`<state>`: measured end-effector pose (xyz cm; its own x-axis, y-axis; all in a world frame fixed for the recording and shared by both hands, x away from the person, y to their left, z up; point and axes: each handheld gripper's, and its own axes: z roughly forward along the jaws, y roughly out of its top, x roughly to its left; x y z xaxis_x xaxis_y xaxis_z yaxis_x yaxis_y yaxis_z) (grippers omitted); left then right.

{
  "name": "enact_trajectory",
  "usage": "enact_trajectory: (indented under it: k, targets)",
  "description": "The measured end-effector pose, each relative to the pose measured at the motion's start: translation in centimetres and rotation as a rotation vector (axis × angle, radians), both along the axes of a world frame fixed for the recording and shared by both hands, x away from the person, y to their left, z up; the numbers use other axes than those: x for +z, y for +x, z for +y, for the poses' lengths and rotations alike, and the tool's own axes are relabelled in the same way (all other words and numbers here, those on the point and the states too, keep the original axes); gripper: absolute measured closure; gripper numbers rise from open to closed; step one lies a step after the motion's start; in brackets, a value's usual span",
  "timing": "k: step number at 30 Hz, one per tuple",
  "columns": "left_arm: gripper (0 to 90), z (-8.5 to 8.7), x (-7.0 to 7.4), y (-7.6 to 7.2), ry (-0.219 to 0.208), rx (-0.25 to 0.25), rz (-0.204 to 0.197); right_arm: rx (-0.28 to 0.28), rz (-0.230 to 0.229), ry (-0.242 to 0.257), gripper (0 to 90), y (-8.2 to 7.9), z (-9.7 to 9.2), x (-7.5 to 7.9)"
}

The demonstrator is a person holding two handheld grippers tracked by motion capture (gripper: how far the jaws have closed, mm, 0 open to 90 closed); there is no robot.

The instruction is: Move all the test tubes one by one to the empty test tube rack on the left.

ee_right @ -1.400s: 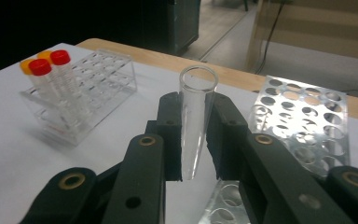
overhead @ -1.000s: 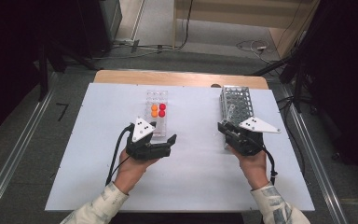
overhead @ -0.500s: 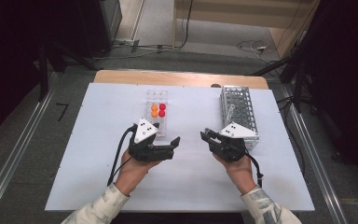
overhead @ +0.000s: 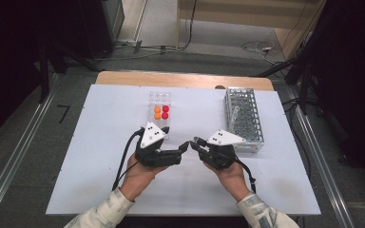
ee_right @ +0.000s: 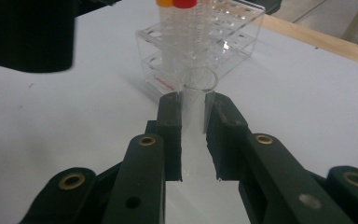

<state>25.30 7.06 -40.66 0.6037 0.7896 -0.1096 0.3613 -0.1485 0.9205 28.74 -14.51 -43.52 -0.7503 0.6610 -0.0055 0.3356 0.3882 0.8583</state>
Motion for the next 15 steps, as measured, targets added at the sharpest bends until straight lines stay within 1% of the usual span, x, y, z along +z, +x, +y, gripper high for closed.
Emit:
enact_trajectory:
  k: [2, 3, 5, 6, 7, 10, 15]
  targets:
    - [33.1, -0.2, -0.1, -0.1, 0.003, -0.023, -0.003, 0.017, 0.002, 0.000, 73.8, -0.3, 0.8, -0.1]
    - [36.8, -0.2, -0.1, -0.1, 0.003, -0.023, -0.003, 0.027, -0.002, -0.003, 73.8, -0.4, 1.0, -0.1]
    - [43.5, -0.3, -0.1, -0.1, -0.002, -0.040, -0.004, 0.044, -0.004, -0.003, 73.8, -0.6, 1.5, -0.1]
    - [43.5, -0.3, -0.1, -0.1, -0.003, -0.047, -0.001, 0.044, -0.004, -0.003, 73.8, -0.6, 1.5, -0.1]
    - [47.0, -0.5, -0.2, -0.1, -0.001, -0.057, 0.003, 0.055, -0.007, -0.003, 73.8, -0.9, 2.0, -0.1]
    - [51.8, -0.6, -0.4, -0.1, 0.009, -0.060, 0.004, 0.068, -0.004, 0.001, 73.8, -1.1, 2.6, 0.0]
    - [61.4, -0.6, -0.6, 0.0, 0.009, -0.060, 0.010, 0.077, -0.014, 0.006, 73.8, -1.4, 2.8, 0.2]
